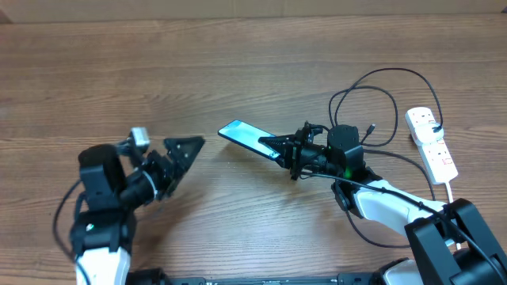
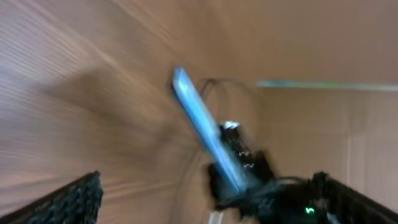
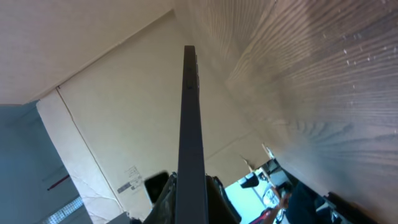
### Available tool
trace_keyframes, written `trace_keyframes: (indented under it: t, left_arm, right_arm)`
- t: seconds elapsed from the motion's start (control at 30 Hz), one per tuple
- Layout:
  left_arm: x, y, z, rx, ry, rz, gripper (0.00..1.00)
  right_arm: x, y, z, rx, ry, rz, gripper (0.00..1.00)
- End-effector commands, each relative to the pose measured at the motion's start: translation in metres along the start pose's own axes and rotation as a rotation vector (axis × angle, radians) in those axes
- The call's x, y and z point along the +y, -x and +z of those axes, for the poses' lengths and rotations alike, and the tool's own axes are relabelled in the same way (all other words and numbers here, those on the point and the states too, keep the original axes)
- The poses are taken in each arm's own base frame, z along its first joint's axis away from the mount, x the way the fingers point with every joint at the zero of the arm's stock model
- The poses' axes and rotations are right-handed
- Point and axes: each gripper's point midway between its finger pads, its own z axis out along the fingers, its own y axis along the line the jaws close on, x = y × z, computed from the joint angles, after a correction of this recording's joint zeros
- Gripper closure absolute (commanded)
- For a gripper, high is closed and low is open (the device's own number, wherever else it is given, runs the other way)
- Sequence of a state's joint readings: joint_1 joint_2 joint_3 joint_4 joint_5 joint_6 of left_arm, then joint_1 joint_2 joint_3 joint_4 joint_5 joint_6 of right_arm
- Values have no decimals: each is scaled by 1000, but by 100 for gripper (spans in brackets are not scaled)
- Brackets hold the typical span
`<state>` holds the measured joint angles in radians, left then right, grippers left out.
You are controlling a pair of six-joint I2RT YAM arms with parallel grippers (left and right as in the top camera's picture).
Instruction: Plug charger to phone and switch on socket
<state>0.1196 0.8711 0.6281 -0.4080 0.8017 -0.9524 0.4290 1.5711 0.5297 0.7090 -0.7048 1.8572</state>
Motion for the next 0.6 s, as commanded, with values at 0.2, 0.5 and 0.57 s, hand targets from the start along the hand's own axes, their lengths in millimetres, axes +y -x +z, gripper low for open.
trace_keyframes:
  t: [0.2, 0.5, 0.57]
  left_arm:
    - [2, -16, 40, 273, -95, -417, 0]
    - [1, -24, 74, 325, -81, -439, 12]
    - [3, -25, 78, 335, -75, -451, 14]
  right_arm:
    - [6, -15, 16, -33, 32, -74, 96]
    - [26, -55, 31, 12, 155, -169, 96]
    - [35, -60, 29, 26, 190, -190, 96]
